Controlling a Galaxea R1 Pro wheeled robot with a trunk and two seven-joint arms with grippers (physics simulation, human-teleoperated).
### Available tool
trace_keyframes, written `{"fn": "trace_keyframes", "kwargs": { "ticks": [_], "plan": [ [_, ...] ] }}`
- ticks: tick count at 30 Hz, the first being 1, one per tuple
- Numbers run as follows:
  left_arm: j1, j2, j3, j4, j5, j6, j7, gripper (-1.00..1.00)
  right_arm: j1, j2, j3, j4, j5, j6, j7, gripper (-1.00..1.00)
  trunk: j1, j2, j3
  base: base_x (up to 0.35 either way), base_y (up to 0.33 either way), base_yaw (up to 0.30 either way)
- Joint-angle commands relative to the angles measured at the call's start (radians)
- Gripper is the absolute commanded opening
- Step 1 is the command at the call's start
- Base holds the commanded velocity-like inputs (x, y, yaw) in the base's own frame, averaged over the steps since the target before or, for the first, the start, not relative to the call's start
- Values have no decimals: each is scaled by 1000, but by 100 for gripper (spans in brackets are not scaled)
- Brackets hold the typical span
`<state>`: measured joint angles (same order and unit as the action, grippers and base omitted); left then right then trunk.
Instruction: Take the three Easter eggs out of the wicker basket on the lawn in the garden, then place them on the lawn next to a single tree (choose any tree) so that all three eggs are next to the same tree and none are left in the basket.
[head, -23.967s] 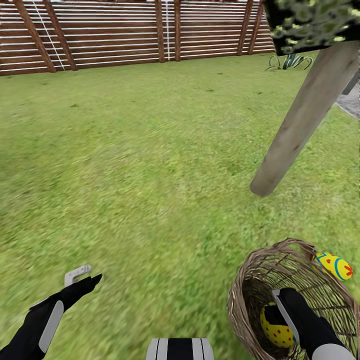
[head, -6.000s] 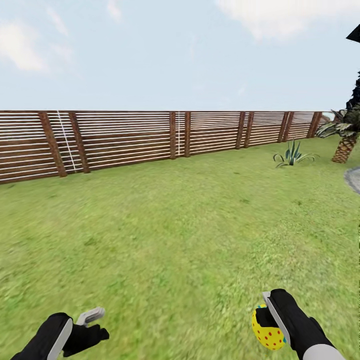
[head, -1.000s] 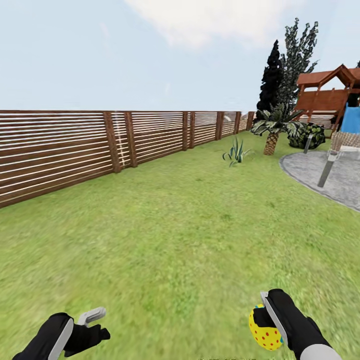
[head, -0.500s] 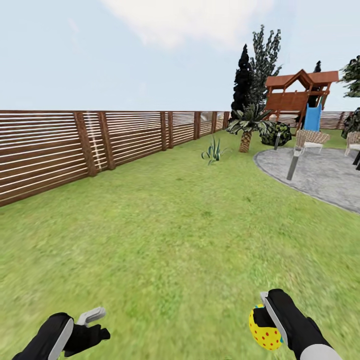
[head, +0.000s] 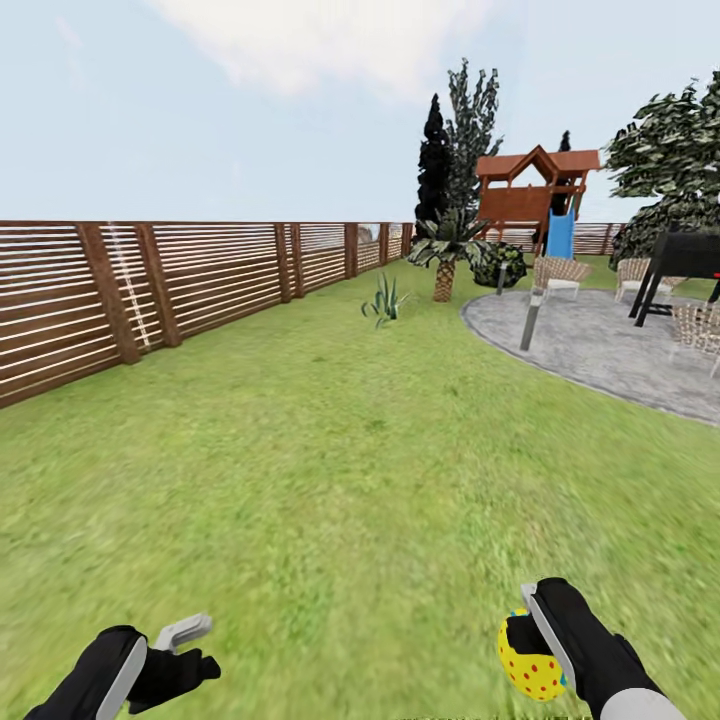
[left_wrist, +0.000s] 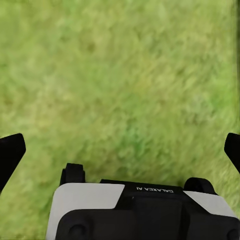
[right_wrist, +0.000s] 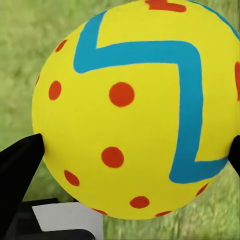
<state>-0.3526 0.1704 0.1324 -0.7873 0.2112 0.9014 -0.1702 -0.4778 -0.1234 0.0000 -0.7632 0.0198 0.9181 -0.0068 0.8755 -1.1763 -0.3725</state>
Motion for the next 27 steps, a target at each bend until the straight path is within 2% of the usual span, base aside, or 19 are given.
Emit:
{"fn": "trace_keyframes", "kwargs": {
  "ticks": [1, 27],
  "plan": [
    [0, 0, 3, -1, -1, 5, -5, 100, -1, 1, 0, -1, 2, 4, -1, -100, 0, -1, -1, 0, 0, -288],
    [0, 0, 3, -1, -1, 5, -5, 100, -1, 0, 0, -1, 2, 5, -1, -100, 0, -1, -1, 0, 0, -288]
  ]
}}
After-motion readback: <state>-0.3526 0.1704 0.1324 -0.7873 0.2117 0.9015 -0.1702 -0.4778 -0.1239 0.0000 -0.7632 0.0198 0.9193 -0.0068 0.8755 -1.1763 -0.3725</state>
